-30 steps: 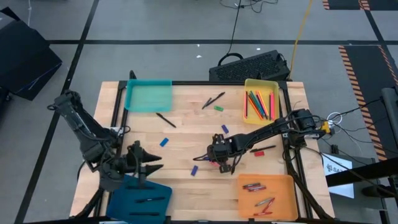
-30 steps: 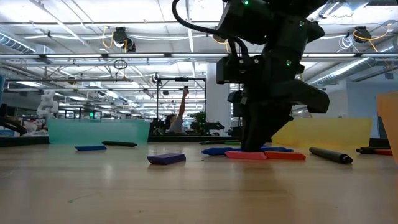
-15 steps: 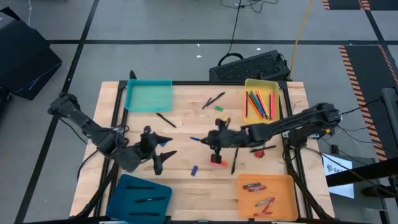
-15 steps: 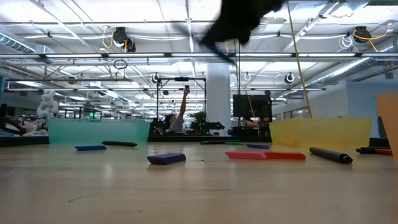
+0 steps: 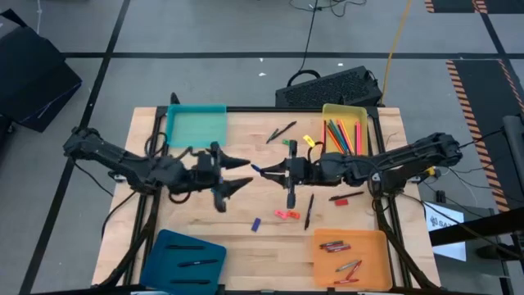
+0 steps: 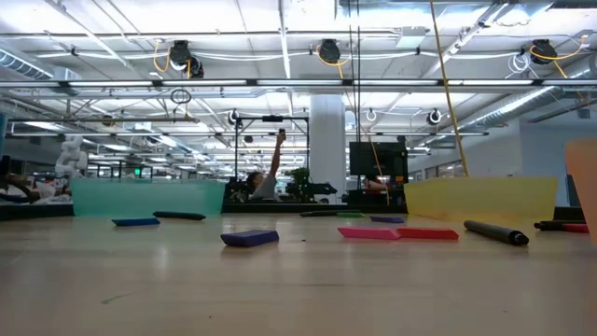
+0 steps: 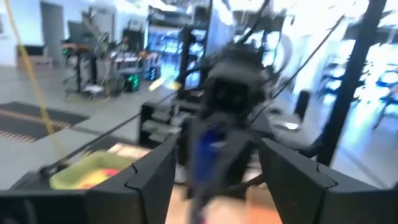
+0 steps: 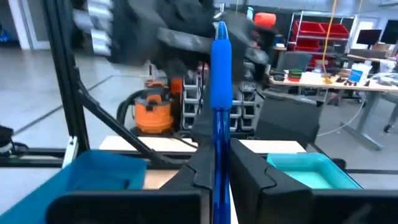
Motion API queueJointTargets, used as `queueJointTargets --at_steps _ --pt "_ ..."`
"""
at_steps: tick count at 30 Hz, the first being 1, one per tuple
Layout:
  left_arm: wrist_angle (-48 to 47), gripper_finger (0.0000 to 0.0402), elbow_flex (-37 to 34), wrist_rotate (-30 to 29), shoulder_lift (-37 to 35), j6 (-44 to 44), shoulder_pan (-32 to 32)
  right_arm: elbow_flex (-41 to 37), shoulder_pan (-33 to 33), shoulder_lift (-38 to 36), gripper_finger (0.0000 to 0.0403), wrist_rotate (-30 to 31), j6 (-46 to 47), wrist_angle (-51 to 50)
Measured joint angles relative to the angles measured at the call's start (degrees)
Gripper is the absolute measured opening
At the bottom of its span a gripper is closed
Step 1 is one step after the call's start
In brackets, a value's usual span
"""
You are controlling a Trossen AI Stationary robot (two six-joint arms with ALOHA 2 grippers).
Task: Sort crayons/erasers/pens/pencils in bins
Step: Put the blue pen into the blue bin
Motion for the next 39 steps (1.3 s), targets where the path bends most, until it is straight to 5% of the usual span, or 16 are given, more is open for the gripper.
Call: queueJointTargets --at_steps 10,18,23,29,34,39 --pt "7.26 0.0179 -0.04 9.31 5.08 -0.89 5.02 0.02 0.95 0.11 0.0019 -0.97 0.22 4.21" --pt "5.7 0.0035 -0.04 11.99 4.54 -0.14 6.51 0.0 0.93 0.04 0.0023 0.77 0.77 4.12" --pt "4.32 0.003 0.21 11.3 4.1 -0.08 6.54 0.09 0.93 0.06 0.0061 2.09 2.64 3.09" --pt "-20.94 0.003 11.16 8.42 2.07 2.05 4.69 1.15 0.95 -0.23 0.0145 2.24 3.14 -5.96" --pt "-58.41 0.003 22.83 8.24 1.85 -2.03 -1.39 11.58 2.76 0.28 0.0212 3.69 7.8 -34.07" --pt "-82.19 0.003 23.33 15.85 1.89 -17.85 -11.61 16.33 5.0 2.71 0.0231 3.38 7.73 -58.02"
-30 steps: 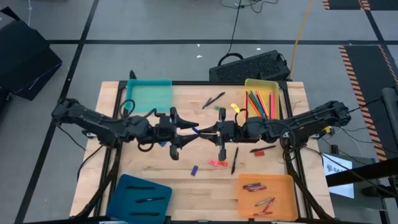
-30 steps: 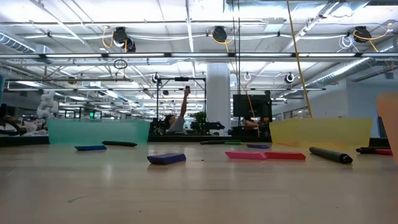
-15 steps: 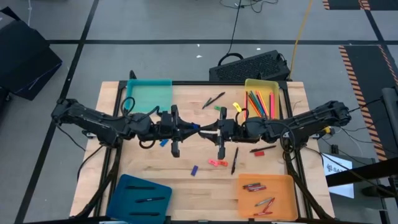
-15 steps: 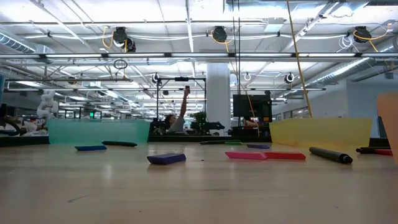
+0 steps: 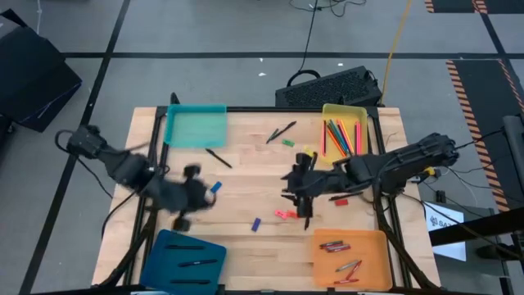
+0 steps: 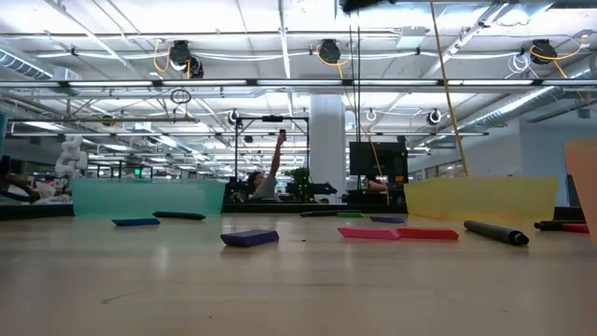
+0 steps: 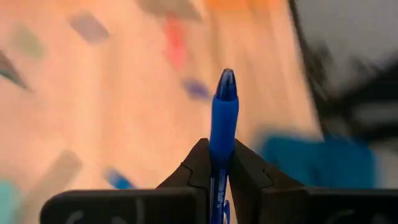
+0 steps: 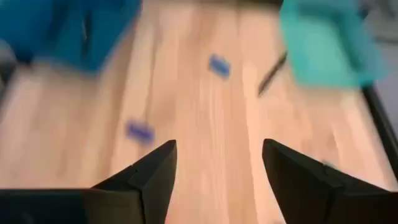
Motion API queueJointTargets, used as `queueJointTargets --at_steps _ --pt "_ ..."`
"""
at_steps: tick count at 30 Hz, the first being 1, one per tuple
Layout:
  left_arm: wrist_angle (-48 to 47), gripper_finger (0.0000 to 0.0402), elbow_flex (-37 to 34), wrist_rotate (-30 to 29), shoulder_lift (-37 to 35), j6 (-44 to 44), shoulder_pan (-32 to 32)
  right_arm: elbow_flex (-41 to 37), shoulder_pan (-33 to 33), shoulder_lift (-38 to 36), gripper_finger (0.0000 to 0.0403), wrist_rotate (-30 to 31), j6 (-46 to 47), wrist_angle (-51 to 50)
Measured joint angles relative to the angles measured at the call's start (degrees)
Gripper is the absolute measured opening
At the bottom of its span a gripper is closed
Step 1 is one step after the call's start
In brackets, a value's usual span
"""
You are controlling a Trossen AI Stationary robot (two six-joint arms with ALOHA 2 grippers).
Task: Sort crayons/erasers/pens/pencils in bins
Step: Put the blue pen into the blue bin
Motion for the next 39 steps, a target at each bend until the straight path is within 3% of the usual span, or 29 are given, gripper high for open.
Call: queueJointTargets --at_steps 7,10,15,19,25,33,39 --pt "0.02 0.003 -8.71 12.02 4.49 -19.39 -15.48 0.09 2.21 6.06 0.0215 -12.0 -0.68 -11.0" --pt "4.43 0.003 -11.47 15.12 8.97 -20.65 -19.26 0.09 2.29 9.16 0.0209 -15.5 -5.62 -17.15" --pt "10.04 0.003 -12.43 18.46 18.14 -19.06 -21.77 -1.19 1.85 14.32 0.0207 -16.45 -23.54 -25.24" --pt "12.44 0.003 -12.51 18.6 23.53 -18.83 -22.2 -5.07 0.84 16.76 0.0207 -16.53 -33.82 -24.06" --pt "14.99 0.003 -12.47 16.37 24.15 -18.89 -22.33 -14.19 -2.61 17.55 0.0198 -16.39 -43.64 -17.91" --pt "15.4 0.0043 -14.55 15.45 25.28 -15.84 -22.12 -21.67 -4.11 17.18 0.0164 -16.09 -51.89 -5.74" --pt "18.06 0.0049 -17.09 16.16 28.65 -16.05 -21.07 -24.73 -4.12 17.2 0.0135 -15.99 -53.36 -3.15"
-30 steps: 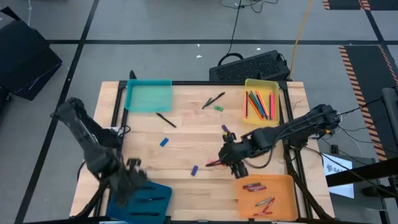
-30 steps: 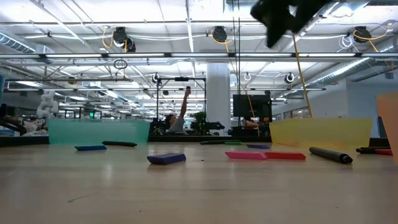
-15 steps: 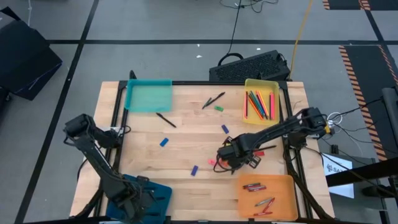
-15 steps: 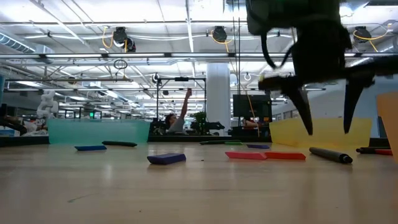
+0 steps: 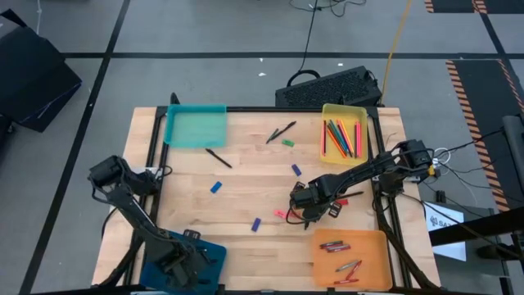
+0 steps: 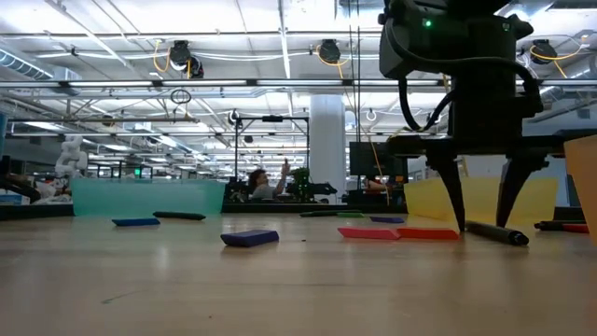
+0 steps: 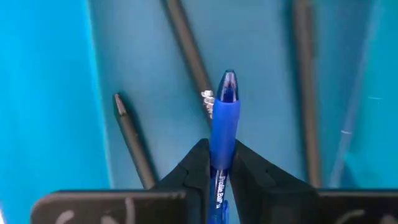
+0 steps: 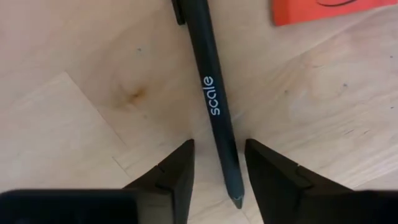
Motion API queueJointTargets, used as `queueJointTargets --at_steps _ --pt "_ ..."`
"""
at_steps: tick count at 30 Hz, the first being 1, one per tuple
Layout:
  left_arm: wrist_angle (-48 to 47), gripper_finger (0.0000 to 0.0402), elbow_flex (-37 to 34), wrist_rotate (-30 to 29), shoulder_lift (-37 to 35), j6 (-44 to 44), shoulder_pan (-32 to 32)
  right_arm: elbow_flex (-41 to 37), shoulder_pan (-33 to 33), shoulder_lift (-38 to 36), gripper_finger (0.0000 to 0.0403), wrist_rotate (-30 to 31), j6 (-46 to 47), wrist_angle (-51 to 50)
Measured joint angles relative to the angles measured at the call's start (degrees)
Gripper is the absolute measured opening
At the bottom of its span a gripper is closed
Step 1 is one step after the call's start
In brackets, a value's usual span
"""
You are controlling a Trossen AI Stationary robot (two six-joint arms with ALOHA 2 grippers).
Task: Sort crayons/erasers/pens/pencils in bins
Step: Put the blue pen into the blue bin, then put the black pen into the blue bin
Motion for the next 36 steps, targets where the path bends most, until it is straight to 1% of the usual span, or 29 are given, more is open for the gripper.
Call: queueJointTargets --at_steps 3,8,11,14,17,20,23,26,29,30,31,32,33,34,36 --pt "-0.47 0.0081 -0.19 -0.54 1.32 -1.33 0.65 -0.45 0.0 0.07 0.0115 -0.04 0.0 0.49" --pt "-0.71 0.0158 -0.14 -0.21 1.11 -2.19 1.92 -0.51 0.02 0.09 0.0071 -0.01 0.0 1.84" --pt "-3.32 0.0196 -0.14 1.06 -1.32 -4.04 2.63 -0.51 0.0 0.11 0.0043 0.09 0.03 2.35" --pt "-6.99 0.0214 -0.14 -0.21 -6.1 -7.4 3.3 -0.54 0.02 0.11 0.0022 0.16 1.71 2.47" --pt "-10.98 0.0219 -0.1 -4.94 -13.28 -11.63 4.02 -0.54 0.08 0.11 0.0021 1.6 6.66 2.52" --pt "-14.4 0.0218 -0.1 -11.43 -21.42 -15.92 5.76 0.54 0.13 -1.55 0.0021 2.05 10.78 2.89" --pt "-14.88 0.0221 -0.08 -21.7 -29.17 -19.69 7.95 2.82 0.39 -4.32 0.0021 2.12 14.46 1.51" --pt "-14.49 0.0233 -0.06 -31.58 -35.52 -21.54 9.69 8.05 0.41 -9.47 0.0021 3.06 20.74 1.29" --pt "-12.97 0.0251 -0.04 -38.99 -40.26 -15.78 11.35 11.16 0.43 -13.15 0.0021 5.47 31.41 4.14" --pt "-11.58 0.0256 -0.06 -42.7 -41.79 -14.11 12.02 11.7 0.31 -14.53 0.0021 6.31 35.64 6.92" --pt "-8.97 0.026 -0.06 -47.28 -43.21 -11.91 12.58 12.09 0.14 -15.88 0.0021 7.4 39.76 11.84" --pt "-5.2 0.0263 -0.06 -51.39 -44.55 -7.82 13.13 12.29 -0.09 -17.36 0.0021 8.32 43.63 17.6" --pt "-0.73 0.0264 -0.06 -54.05 -45.65 -2.0 13.76 12.2 -0.12 -18.57 0.0021 9.29 46.85 23.11" --pt "3.98 0.0265 -0.03 -55.14 -46.4 4.53 14.44 11.85 -0.14 -19.33 0.0021 10.38 49.44 28.54" --pt "14.47 0.0263 -0.03 -53.78 -46.94 18.33 16.85 11.61 -0.08 -19.47 0.0021 12.88 52.04 39.64"
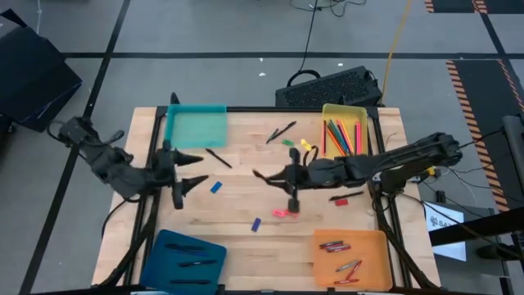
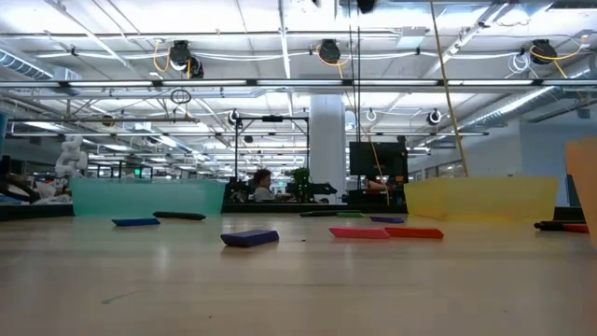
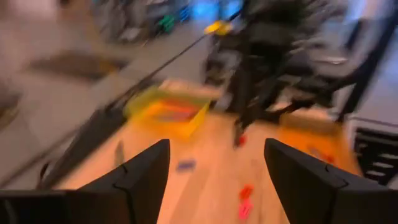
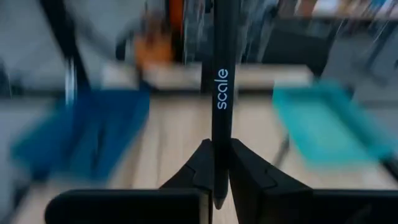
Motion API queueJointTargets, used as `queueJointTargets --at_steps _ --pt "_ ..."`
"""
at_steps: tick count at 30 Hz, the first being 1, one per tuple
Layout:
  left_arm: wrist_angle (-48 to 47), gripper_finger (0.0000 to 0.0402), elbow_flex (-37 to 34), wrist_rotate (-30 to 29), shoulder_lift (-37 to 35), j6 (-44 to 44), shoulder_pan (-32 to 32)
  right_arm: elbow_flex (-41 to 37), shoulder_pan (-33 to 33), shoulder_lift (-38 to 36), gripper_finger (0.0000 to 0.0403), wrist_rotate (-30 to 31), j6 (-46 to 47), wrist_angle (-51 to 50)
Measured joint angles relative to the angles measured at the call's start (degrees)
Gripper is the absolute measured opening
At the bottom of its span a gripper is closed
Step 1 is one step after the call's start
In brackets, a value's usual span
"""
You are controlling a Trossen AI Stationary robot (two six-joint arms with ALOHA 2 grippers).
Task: Sort crayons/erasers/pens/pencils in bins
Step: Put the black pen into the blue bin
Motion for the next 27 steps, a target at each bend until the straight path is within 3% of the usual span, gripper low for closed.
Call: queueJointTargets --at_steps 3,7,14,21,27 --pt "11.95 0.0256 0.0 8.82 0.59 12.39 4.89 -0.23 0.04 0.96 0.0021 2.34 -0.82 14.14" --pt "21.43 0.0247 0.02 18.36 3.51 18.97 12.45 -0.08 0.17 2.69 0.0021 3.01 -3.52 27.92" --pt "31.55 0.0246 -0.02 34.29 10.73 19.57 22.68 -0.17 1.97 3.07 0.0021 1.5 -2.55 28.71" --pt "39.2 0.0248 -0.02 46.69 17.42 17.35 25.32 -0.17 2.4 3.11 0.0026 3.76 -1.99 26.33" --pt "41.67 0.024 -0.04 47.49 19.01 15.91 24.68 -0.17 2.4 3.1 0.0025 4.67 -2.19 25.54"
